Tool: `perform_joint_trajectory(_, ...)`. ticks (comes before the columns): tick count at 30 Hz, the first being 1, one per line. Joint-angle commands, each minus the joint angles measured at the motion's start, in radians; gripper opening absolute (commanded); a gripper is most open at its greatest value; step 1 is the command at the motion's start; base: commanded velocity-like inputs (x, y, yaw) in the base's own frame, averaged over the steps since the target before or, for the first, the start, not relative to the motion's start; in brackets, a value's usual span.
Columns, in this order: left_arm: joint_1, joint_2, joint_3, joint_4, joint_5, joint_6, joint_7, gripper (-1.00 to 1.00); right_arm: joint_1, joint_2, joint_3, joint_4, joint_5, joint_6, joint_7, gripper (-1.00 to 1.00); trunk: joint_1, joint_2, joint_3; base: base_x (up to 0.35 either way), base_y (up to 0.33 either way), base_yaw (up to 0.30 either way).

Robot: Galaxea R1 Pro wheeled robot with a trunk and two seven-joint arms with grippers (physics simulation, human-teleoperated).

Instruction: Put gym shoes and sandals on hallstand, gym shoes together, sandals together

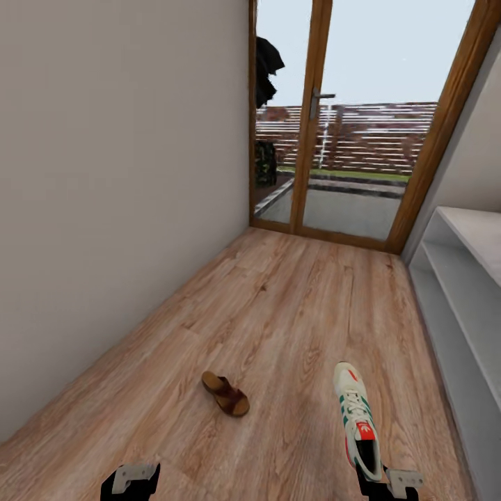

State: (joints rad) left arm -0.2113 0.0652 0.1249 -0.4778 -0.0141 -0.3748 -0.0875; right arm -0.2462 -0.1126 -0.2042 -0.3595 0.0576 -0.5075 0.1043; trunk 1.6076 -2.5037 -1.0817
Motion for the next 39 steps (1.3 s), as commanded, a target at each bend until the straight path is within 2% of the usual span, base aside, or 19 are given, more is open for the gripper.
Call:
perform_joint_trajectory(1,0.0,-0.001,0.007,0.001,-0.002,-0.003,-0.009,1.0,-0.001,0.001,-0.009,0.001,0.005,-0.003,0.008,-1.0,0.0,0.0,-0.001,0.143,0.253,-0.3)
perform_joint_trajectory(18,0.0,-0.001,0.007,0.001,-0.001,-0.003,-0.009,1.0,-0.001,0.0,-0.009,0.001,0.004,-0.002,0.009,-1.0,0.0,0.0,-0.001,0.06,0.296,-0.291)
perform_joint_trajectory(34,0.0,-0.001,0.007,0.001,-0.001,-0.003,-0.009,1.0,-0.001,0.001,-0.009,0.001,0.005,-0.002,0.008,-1.0,0.0,0.0,-0.001,0.042,0.306,-0.032)
perform_joint_trajectory(39,0.0,-0.001,0.007,0.001,-0.003,-0.003,-0.009,1.0,-0.001,0.0,-0.009,0.002,0.005,-0.002,0.009,-1.0,0.0,0.0,0.001,0.195,0.282,-0.253)
